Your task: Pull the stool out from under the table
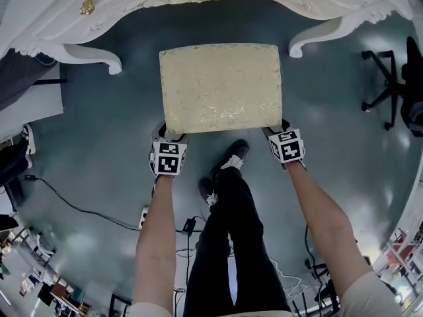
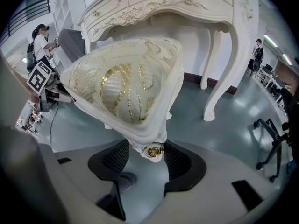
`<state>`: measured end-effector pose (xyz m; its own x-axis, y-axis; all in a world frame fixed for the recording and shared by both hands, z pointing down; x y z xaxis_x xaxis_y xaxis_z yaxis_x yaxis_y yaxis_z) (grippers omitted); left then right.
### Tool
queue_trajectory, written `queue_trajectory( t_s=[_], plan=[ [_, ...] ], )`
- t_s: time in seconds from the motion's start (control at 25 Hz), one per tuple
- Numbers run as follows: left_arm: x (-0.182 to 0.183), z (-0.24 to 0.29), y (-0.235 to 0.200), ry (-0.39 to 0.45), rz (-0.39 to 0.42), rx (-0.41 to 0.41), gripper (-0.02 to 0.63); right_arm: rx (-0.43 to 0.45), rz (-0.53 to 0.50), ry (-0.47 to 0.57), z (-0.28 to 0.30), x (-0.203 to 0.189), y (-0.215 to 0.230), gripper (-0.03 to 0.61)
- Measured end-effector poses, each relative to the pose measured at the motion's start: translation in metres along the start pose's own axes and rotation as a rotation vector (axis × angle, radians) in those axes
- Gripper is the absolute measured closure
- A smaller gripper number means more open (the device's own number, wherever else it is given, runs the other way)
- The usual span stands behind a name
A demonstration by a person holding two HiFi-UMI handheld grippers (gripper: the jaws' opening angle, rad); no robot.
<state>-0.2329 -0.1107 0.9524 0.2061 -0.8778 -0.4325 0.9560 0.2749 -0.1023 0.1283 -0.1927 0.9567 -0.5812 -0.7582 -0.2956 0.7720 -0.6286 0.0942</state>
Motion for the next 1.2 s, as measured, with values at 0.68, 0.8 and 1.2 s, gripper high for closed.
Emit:
queue_trajectory(
  t_s=[0.68, 0.8, 1.2],
  plan=[
    [-0.118, -0.045, 0.066, -0.061, -0.023, -0.025, 0.295, 0.01, -0.019, -0.046, -0.033, -0.12, -0.061, 0.321],
    [-0.134, -0.049, 0.077, -0.066, -0.039, -0.023, 0.295, 0.004, -0.017, -0.036, -0.037, -0.136, -0.067, 0.321],
    [-0.186, -0.074, 0.113, -0.027, -0.042, 0.003, 0.295, 0.01, -0.053, -0.035, -0.048, -0.189, -0.091, 0.321]
  ],
)
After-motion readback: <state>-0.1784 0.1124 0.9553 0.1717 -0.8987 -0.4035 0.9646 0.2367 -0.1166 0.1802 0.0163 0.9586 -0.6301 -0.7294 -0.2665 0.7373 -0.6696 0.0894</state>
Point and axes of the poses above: the fingertips, and each gripper's own axes: z forward along the fingers, y to its right, x out of its top, the point moved 9 cm from there along -z, backward along the fingers, and after that the axes turned 8 degrees about -y, right-handed, at the moved point
